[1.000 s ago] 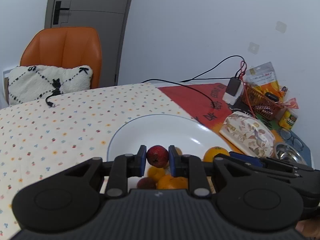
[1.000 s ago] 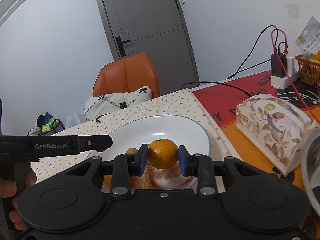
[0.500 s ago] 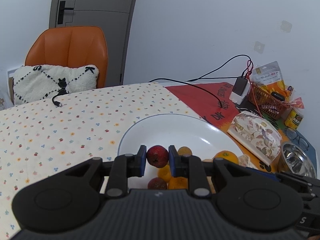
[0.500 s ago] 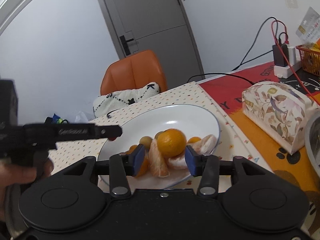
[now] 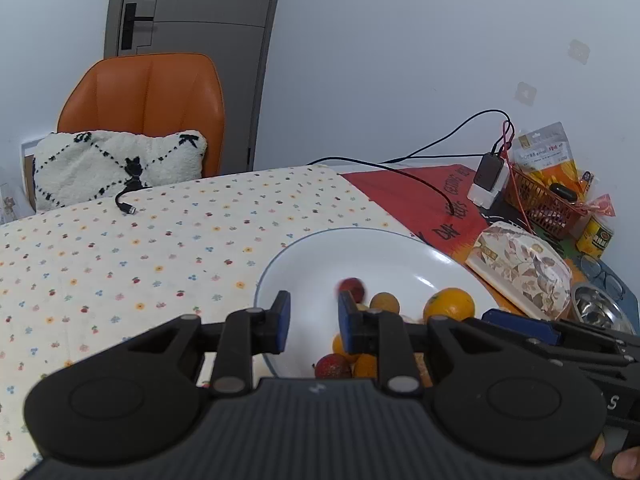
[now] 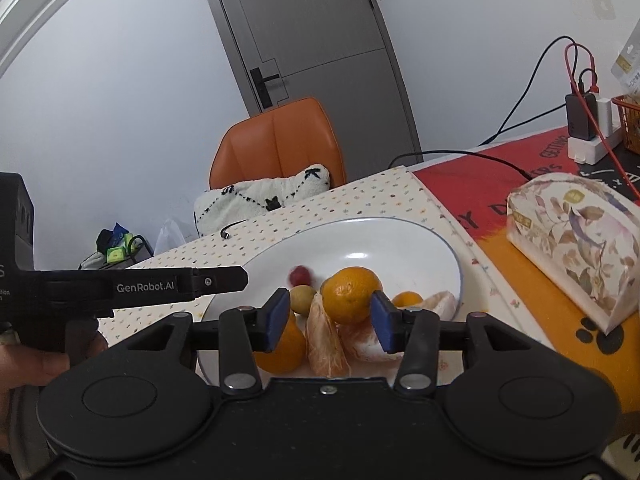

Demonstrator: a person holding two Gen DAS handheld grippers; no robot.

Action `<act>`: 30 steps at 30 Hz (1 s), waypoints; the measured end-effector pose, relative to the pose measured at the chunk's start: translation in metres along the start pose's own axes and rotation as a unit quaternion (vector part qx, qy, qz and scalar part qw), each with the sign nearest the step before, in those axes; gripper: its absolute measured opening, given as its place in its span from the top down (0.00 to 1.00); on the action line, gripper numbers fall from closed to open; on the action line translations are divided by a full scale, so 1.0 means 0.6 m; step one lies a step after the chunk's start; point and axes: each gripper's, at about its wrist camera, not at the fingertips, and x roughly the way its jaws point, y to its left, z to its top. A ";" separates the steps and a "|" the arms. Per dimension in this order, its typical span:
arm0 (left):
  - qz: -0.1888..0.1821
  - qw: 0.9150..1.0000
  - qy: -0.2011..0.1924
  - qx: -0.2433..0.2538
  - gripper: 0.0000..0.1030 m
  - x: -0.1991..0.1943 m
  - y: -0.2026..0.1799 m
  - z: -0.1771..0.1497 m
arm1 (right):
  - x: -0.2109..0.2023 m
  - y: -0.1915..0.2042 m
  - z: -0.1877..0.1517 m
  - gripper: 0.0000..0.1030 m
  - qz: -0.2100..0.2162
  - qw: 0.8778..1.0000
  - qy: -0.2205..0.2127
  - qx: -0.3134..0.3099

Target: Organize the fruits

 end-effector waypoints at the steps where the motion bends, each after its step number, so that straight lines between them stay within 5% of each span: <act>1: -0.001 1.000 -0.001 0.000 0.75 -0.003 0.001 0.001 | -0.001 0.000 0.000 0.55 0.000 1.000 0.000 0.001; 4: 0.003 1.000 -0.002 0.006 0.73 -0.013 0.002 0.000 | -0.002 0.001 0.002 0.55 0.000 1.000 -0.002 0.001; 11: 0.016 1.000 -0.012 0.007 0.37 -0.044 0.013 -0.004 | -0.003 0.014 0.002 0.56 0.009 1.000 -0.003 0.001; 18: 0.035 0.999 -0.020 -0.005 0.20 -0.079 0.035 -0.012 | -0.009 0.031 -0.003 0.51 0.013 1.000 -0.001 0.003; 20: 0.042 0.999 -0.025 -0.013 0.14 -0.091 0.041 -0.014 | -0.015 0.037 -0.003 0.47 0.014 1.000 -0.004 0.001; 27: 0.066 0.996 -0.034 -0.044 0.10 -0.135 0.068 -0.021 | -0.039 0.059 -0.006 0.04 0.014 0.999 -0.030 -0.002; 30: 0.081 0.995 -0.040 -0.051 0.07 -0.157 0.074 -0.028 | -0.048 0.071 -0.008 0.00 0.003 0.999 -0.040 -0.012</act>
